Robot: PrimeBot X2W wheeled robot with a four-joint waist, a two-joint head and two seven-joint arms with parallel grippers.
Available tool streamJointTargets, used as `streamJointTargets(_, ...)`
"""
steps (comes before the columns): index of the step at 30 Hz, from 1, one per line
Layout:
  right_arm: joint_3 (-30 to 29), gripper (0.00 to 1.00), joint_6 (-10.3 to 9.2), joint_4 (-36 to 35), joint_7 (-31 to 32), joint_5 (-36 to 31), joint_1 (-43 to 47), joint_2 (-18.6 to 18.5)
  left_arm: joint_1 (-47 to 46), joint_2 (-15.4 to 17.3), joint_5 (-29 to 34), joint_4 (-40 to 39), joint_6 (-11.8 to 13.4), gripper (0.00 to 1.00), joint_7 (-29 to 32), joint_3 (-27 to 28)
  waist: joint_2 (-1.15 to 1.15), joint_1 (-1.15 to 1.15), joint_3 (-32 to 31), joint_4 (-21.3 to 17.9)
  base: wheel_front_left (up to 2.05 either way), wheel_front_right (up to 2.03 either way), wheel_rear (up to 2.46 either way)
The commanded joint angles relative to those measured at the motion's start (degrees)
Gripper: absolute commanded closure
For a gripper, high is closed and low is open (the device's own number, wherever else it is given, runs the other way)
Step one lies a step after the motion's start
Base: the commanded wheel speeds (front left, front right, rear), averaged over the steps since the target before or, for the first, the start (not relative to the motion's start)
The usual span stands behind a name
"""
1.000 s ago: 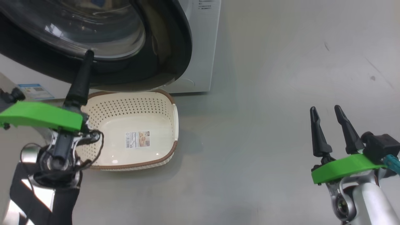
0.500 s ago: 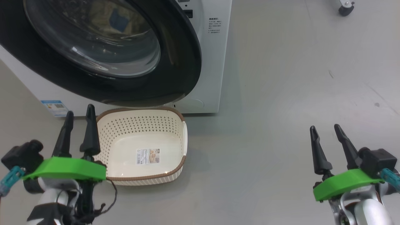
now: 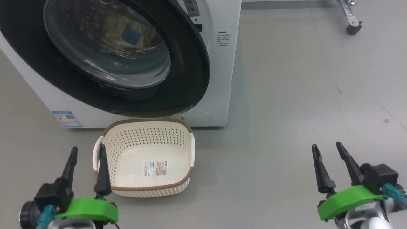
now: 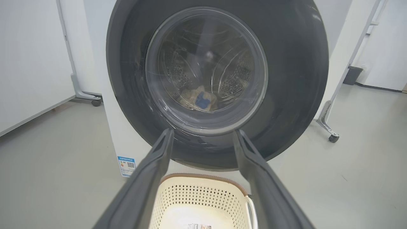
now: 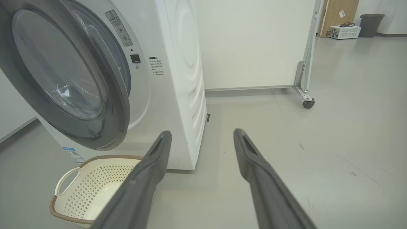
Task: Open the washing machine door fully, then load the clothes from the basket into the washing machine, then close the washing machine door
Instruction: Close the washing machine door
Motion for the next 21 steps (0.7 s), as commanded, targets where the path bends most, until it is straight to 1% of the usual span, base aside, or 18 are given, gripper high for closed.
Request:
streamJointTargets(1, 1.3, 0.0, 0.02, -2.2, 0.1, -0.4, -1.1, -0.4, -1.7, 1.8, 0.9, -2.2, 0.5, 0.0, -0.7, 1.9, 0.0, 0.0, -0.1, 0.0, 0.0, 0.0, 0.0)
streamJointTargets(8, 1.5, 0.0, 0.02, -3.3, 0.5, -0.7, -0.2, -0.4, 0.8, 2.0, 3.8, -3.6, 2.3, 0.0, -0.7, 1.0, 0.0, 0.0, 0.0, -0.1, 0.0, 0.0, 0.0)
streamJointTargets(21, 1.6, 0.0, 0.02, -3.5, 0.5, -0.5, -0.5, -0.4, 1.1, 1.5, 4.4, -3.3, 2.4, 0.0, -0.8, 0.4, 0.0, 0.0, 0.6, 0.0, 0.0, 0.0, 0.0)
